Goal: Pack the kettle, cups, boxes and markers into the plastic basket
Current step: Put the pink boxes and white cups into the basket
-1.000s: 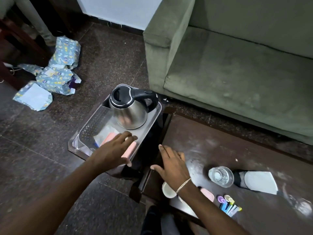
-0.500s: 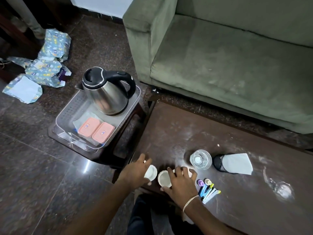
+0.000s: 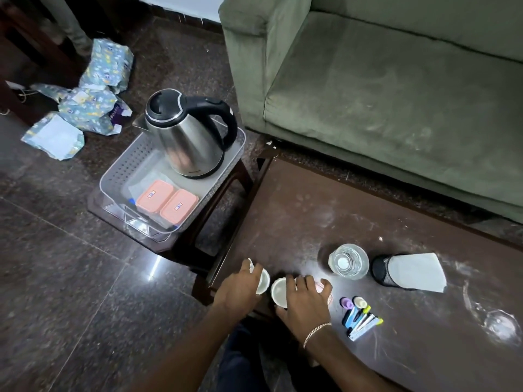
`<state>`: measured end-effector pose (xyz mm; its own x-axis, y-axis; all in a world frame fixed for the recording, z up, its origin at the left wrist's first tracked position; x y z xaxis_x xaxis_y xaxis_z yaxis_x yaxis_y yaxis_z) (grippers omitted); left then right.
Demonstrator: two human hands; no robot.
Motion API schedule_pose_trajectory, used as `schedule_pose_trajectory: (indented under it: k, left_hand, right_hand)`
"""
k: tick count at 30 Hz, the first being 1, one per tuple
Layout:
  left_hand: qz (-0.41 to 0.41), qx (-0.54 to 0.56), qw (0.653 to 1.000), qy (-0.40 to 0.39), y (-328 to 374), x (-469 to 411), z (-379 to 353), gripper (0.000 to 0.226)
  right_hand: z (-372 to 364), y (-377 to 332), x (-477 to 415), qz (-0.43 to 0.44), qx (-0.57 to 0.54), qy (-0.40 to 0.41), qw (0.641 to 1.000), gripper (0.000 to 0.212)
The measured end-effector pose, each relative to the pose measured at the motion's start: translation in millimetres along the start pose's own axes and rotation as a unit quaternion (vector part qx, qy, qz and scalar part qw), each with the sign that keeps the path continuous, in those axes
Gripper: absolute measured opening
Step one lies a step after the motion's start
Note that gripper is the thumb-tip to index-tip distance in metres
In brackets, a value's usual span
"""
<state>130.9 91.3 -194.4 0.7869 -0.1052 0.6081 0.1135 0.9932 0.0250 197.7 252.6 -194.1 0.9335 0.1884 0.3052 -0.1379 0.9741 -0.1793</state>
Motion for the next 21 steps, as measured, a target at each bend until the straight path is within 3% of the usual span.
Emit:
schedule_pose_trajectory:
  k: [8, 21]
  left_hand:
    - [0.006, 0.055, 0.998, 0.029, -25, 9, 38, 0.058]
    - [0.008, 0.11, 0.977, 0.182, -148, 0, 208, 0.076]
  right_hand:
    - [16, -10, -10, 0.007, -0.013, 0.073, 0.997, 0.061]
    - [154, -82, -128, 0.067, -0.005, 0.229, 0.971, 0.063]
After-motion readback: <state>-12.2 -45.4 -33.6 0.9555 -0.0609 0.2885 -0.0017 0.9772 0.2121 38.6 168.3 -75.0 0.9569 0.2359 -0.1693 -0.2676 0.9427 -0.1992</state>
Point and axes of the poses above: each hand's wrist, its own x-axis away from the middle knuckle, its own z-axis out of the back of the hand, y = z × x, the point moved 1 cm from there along -x, towards the middle knuckle, and after that the axes turned 13 degrees about z, right-handed, at the moved point
